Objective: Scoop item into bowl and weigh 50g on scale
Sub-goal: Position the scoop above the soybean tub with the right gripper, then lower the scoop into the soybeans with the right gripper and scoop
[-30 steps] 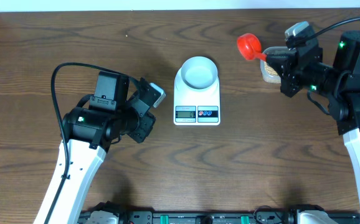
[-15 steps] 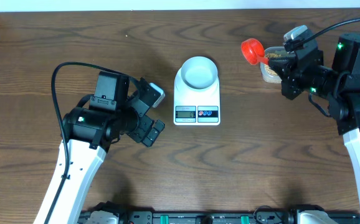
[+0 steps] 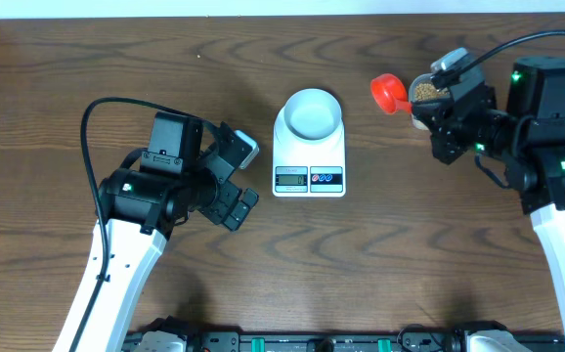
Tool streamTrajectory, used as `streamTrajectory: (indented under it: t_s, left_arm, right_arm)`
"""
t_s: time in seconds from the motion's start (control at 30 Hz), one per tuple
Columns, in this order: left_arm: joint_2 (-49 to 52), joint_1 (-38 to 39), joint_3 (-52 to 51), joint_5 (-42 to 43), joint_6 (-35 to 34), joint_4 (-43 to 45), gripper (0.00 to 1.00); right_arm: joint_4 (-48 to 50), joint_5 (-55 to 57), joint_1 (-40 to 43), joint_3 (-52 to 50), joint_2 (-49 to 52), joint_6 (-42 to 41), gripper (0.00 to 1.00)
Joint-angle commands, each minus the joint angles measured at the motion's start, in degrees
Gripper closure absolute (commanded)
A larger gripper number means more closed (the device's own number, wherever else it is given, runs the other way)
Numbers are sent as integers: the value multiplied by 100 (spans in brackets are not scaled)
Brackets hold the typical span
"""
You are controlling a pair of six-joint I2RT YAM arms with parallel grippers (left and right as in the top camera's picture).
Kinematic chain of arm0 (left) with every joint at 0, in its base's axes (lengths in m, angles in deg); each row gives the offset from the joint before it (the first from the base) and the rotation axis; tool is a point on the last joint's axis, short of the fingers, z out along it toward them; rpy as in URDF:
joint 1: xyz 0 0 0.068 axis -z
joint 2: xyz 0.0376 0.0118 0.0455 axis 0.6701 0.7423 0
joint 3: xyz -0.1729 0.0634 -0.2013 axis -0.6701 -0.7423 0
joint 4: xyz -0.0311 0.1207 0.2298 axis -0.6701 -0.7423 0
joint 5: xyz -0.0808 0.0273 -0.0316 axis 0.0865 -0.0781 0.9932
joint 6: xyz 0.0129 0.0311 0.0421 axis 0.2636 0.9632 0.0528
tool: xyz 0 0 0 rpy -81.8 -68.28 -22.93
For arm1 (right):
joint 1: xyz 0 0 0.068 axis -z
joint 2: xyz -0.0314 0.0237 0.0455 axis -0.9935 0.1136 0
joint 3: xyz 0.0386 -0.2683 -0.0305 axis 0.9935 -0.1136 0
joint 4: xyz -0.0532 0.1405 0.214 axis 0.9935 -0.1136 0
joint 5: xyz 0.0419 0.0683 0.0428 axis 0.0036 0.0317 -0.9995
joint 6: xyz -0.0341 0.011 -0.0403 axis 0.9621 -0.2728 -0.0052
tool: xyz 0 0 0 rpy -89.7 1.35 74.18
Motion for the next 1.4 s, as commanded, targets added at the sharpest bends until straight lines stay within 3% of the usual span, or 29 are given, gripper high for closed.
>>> streamTrajectory:
  t_s: [0.0, 0.17, 0.3, 0.4, 0.7, 0.97, 1.37]
  left_arm:
    - [28, 7, 13, -24, 98, -11, 2]
    - [28, 7, 13, -24, 98, -11, 2]
    - [28, 7, 13, -24, 98, -11, 2]
    - [28, 7, 13, -24, 98, -11, 2]
    - [28, 7, 13, -24, 98, -11, 2]
    - [28, 7, 13, -24, 98, -13, 2]
    - [28, 7, 13, -24, 98, -11, 2]
  right_arm:
    - [17, 417, -173, 125, -46, -90, 99]
    - [201, 1071, -334, 125, -46, -896, 99]
    - [214, 1770, -400, 197, -46, -2002, 99]
    - [197, 2229, -446, 282, -46, -2249, 99]
    - [-352, 2771, -455, 931, 728, -1967, 99]
    - [-1257, 4068, -378, 1884, 1884, -1499, 99]
    - [-1113, 4190, 160, 1893, 2874, -1405, 99]
